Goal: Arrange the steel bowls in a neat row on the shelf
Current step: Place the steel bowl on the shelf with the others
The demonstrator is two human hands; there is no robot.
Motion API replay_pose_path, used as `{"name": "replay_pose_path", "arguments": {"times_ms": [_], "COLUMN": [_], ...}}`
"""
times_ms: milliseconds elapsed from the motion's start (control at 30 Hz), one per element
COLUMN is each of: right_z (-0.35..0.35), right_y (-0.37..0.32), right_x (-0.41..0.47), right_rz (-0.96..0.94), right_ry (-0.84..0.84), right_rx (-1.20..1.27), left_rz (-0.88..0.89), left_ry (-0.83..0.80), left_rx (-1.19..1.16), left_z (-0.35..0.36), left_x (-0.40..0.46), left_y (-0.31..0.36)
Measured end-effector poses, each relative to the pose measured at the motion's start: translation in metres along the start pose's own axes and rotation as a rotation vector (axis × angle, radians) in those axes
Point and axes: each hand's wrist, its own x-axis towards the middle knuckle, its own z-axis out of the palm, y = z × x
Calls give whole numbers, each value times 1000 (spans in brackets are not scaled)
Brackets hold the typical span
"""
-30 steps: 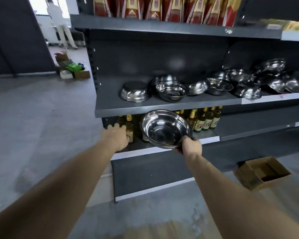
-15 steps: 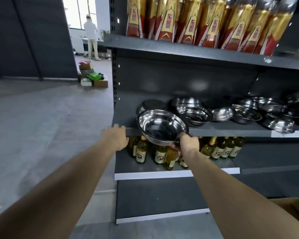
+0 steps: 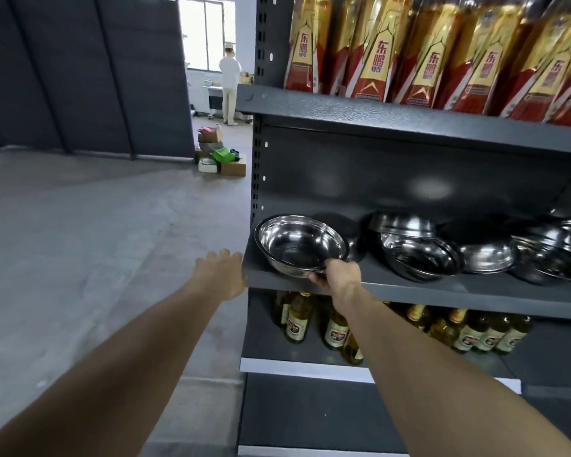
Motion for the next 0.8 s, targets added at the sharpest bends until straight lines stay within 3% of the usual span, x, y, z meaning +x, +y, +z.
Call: {"name": "replay_pose_path", "arguments": {"times_ms": [367, 800], "right_z": [32, 35], "right_y": [4, 11], "right_x": [28, 43], "right_rz": [34, 93], "right_ry": [-132, -60], "right_rx": [-79, -86], "left_rz": [-68, -102], "left_ry": [3, -15], "left_rx": [-8, -11], "left_z": [3, -2], "left_x": [25, 32], "left_y": [-4, -21]}}
